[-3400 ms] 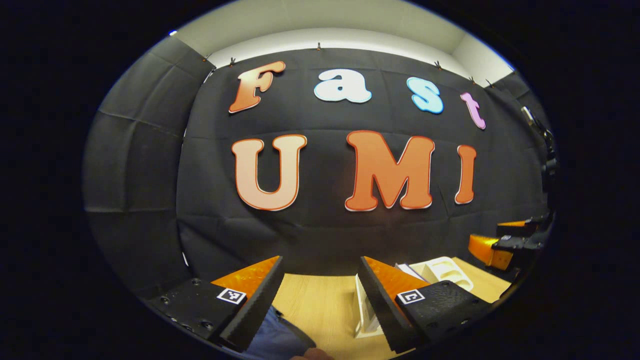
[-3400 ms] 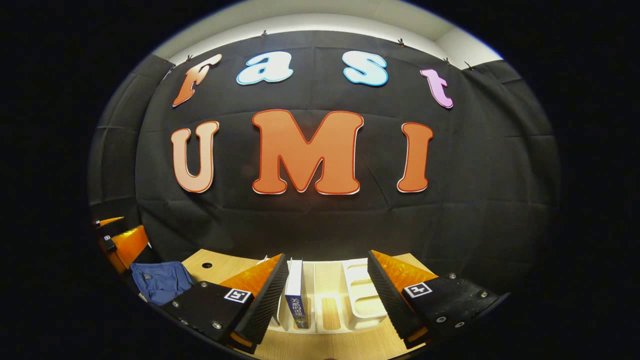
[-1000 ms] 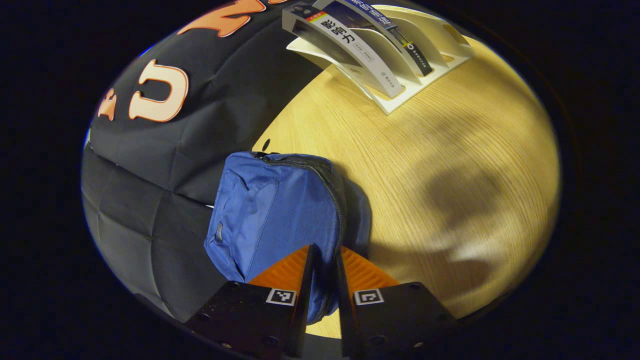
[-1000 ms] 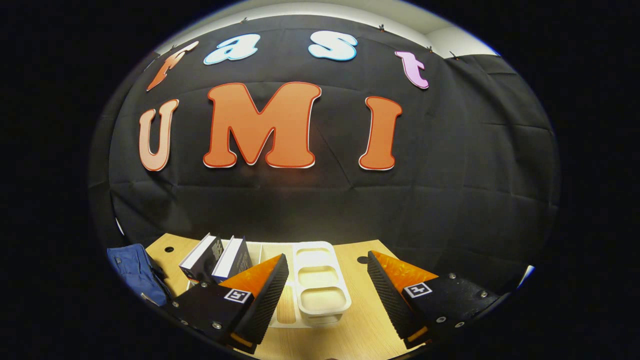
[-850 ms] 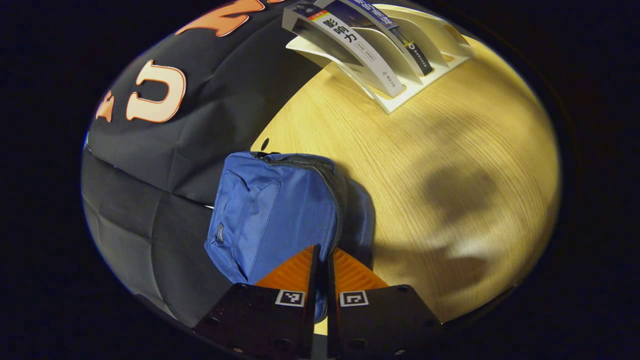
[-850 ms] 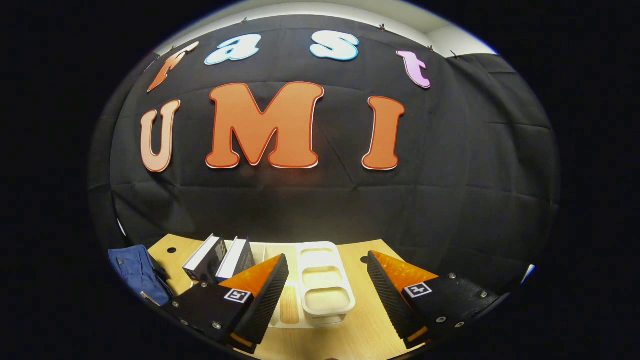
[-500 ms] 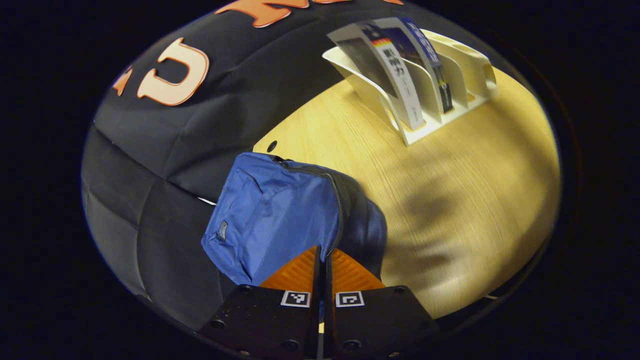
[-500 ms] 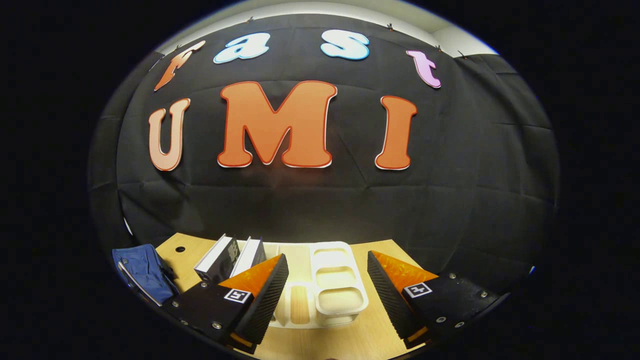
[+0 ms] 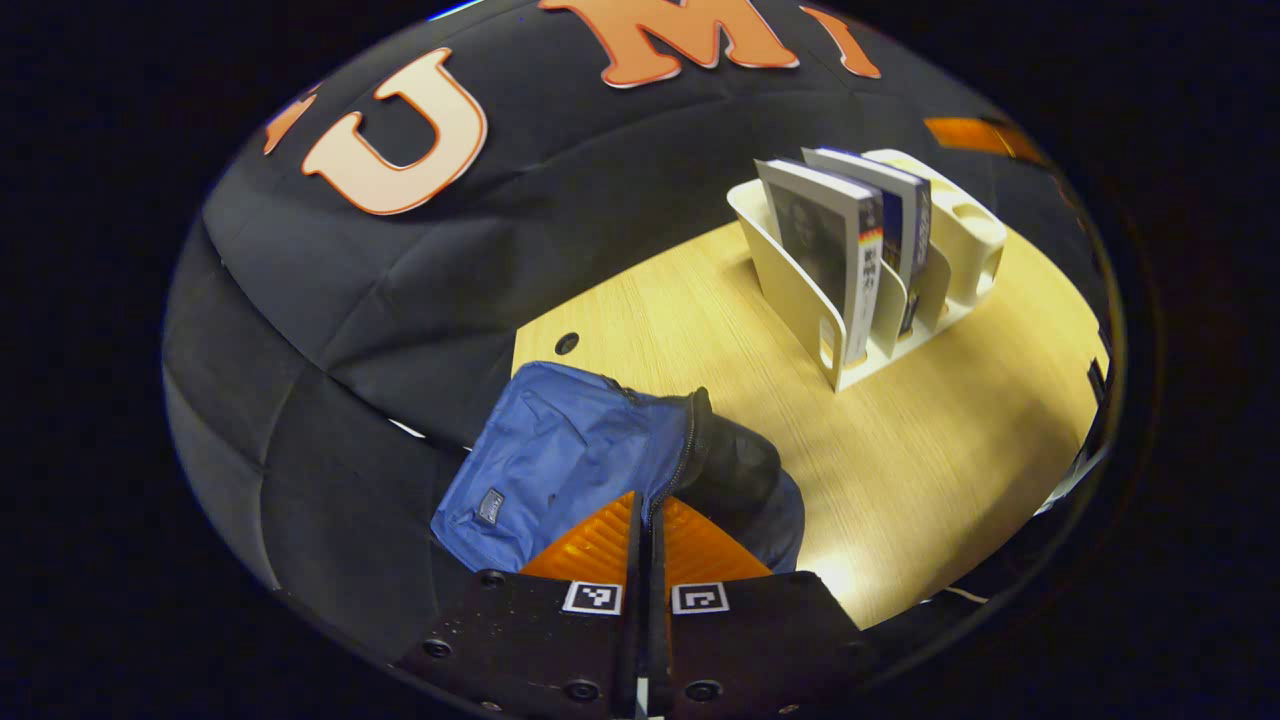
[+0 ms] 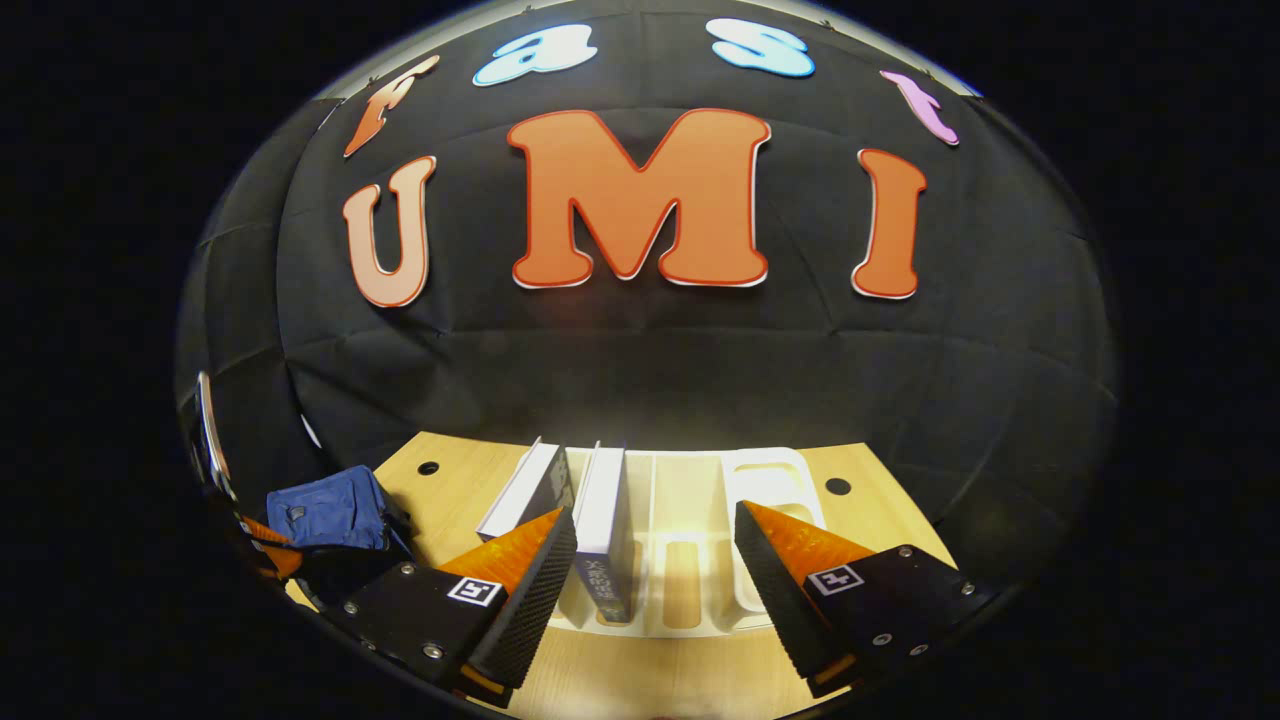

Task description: Open the schoolbag, grab two books from the bookshelf and put them into the schoolbag.

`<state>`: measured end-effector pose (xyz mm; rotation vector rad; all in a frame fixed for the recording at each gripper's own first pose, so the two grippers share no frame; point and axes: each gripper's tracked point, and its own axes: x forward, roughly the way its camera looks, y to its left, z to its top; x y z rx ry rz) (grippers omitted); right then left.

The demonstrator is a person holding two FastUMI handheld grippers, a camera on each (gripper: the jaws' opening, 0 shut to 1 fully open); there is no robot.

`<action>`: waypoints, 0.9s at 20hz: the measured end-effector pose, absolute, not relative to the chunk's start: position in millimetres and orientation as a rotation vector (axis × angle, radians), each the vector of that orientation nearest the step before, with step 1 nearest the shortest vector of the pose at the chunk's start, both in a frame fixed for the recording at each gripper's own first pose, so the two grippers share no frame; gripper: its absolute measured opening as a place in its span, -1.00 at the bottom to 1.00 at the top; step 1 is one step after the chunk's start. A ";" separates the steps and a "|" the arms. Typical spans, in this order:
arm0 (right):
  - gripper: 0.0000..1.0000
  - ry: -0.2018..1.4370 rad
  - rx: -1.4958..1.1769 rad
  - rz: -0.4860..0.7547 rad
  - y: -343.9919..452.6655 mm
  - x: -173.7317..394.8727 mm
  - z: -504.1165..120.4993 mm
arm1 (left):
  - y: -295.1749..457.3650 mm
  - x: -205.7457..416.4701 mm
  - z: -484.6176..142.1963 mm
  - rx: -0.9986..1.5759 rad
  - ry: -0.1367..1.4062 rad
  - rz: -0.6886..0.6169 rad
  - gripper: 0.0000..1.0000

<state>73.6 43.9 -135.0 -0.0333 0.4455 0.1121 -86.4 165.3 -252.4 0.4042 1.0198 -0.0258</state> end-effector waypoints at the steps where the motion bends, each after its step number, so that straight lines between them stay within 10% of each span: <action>1: 0.90 0.466 -0.040 0.133 52.1 74.7 -138.9 | 172.5 -81.8 -243.9 0.374 1.009 -0.025 -0.92; 18: 0.91 0.805 -0.105 0.237 149.0 125.8 -190.3 | 228.3 -19.0 -189.7 0.018 1.019 -0.165 -0.92</action>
